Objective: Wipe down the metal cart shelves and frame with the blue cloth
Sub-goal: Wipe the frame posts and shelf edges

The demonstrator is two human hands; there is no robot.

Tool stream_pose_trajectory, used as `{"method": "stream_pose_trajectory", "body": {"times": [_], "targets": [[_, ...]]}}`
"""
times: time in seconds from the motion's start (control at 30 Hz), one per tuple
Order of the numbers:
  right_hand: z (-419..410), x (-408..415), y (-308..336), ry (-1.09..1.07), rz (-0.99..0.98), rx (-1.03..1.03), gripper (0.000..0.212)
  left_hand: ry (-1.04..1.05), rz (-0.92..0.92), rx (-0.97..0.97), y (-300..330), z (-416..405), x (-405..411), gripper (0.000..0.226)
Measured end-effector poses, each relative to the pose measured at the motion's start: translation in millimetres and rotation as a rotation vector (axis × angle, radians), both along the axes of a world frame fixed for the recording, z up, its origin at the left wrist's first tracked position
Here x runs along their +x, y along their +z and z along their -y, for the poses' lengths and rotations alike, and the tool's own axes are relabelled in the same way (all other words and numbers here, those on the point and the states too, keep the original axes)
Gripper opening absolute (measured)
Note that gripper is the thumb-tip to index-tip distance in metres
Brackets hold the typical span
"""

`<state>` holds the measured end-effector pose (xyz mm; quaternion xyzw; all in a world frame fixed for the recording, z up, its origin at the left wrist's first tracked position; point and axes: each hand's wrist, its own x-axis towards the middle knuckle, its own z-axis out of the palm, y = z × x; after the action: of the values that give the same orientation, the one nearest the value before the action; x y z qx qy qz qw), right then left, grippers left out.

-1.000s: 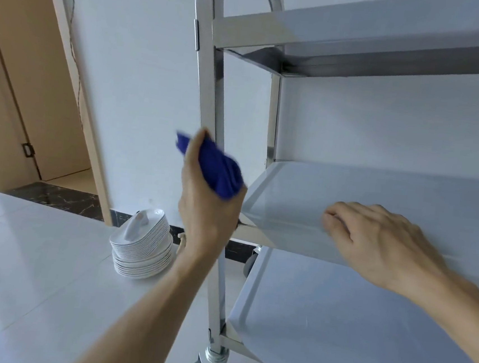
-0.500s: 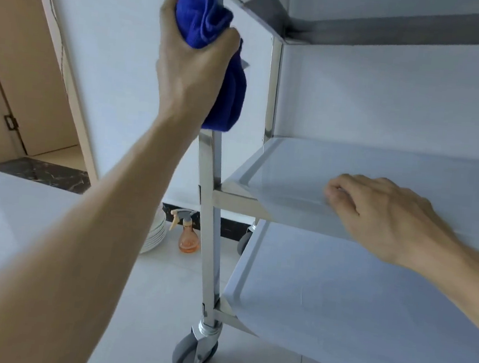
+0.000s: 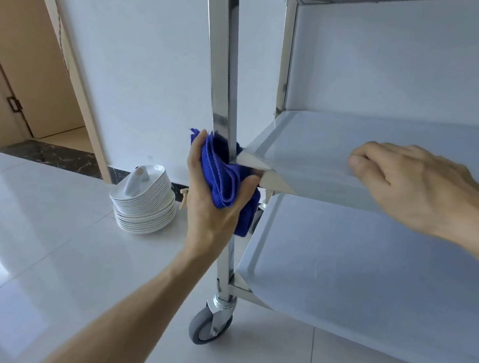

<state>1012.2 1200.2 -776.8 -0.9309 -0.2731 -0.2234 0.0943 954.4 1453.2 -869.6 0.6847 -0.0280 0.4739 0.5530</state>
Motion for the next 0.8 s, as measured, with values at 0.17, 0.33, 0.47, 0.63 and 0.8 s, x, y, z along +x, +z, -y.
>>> {"method": "stream_pose_trajectory", "body": {"times": [0.17, 0.33, 0.47, 0.63, 0.8], "targets": [[0, 0, 0, -0.006, 0.005, -0.004, 0.033, 0.062, -0.159, -0.045, -59, -1, -2, 0.086], [0, -1, 1, -0.007, -0.013, -0.007, 0.034, -0.111, -0.345, -0.050, -122, -8, -14, 0.081], [0, -3, 2, -0.007, -0.041, 0.007, 0.032, -0.144, -0.536, -0.104, -129, -9, -25, 0.068], [0, -2, 4, -0.008, -0.047, 0.008, 0.034, 0.017, -0.171, -0.113, -32, 0, -4, 0.058], [1, -4, 4, -0.017, -0.053, -0.015, 0.036, 0.131, -0.169, -0.065, -33, 13, -4, 0.077]]}}
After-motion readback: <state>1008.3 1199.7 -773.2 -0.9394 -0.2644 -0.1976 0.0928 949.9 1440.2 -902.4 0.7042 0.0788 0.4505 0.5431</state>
